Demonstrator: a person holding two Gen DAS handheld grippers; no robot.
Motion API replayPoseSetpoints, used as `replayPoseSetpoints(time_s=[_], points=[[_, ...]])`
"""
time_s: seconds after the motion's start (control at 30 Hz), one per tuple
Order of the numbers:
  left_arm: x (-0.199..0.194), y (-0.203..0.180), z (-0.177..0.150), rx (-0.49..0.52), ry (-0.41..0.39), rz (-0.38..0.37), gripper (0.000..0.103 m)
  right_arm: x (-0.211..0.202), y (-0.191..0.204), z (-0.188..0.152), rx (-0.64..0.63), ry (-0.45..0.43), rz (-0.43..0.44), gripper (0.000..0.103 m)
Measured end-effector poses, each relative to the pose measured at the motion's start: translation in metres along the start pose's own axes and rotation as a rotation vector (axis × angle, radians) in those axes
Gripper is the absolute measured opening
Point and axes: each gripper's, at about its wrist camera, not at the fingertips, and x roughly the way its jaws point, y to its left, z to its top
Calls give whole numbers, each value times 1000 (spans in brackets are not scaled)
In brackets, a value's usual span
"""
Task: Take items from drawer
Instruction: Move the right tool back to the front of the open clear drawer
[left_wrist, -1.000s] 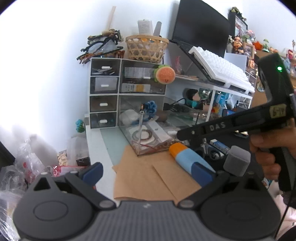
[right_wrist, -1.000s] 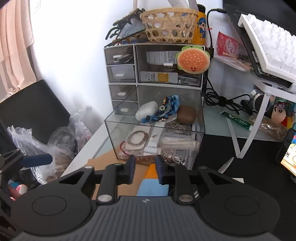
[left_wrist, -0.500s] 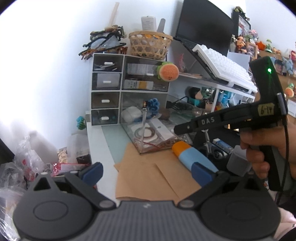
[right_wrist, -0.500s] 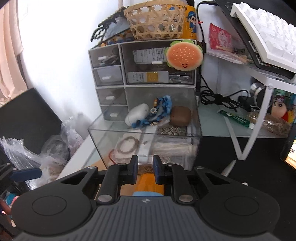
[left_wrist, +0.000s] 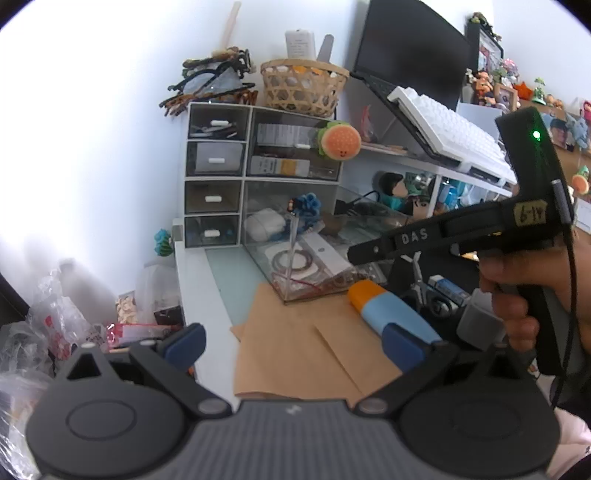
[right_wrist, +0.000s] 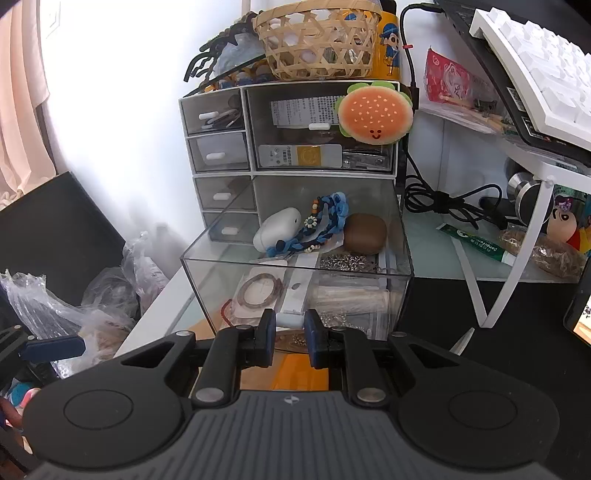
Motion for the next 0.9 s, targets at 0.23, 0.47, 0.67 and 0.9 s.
replayPoseSetpoints(time_s=[0.23,0.47,0.67,0.9], points=[[0,0,-1,-9,-2,9,103,2,-1,5,-3,-3,-6,19],[-1,0,-1,-14,-3,17,103,4,-2,10,-6,-6,-13,19],[1,1,-2,-10,-5,31,103,7,-2,14,-8,-7,-15,19],[4,3,-3,-12,-3,34,103,12,-2,18,-11,-7,-15,19]])
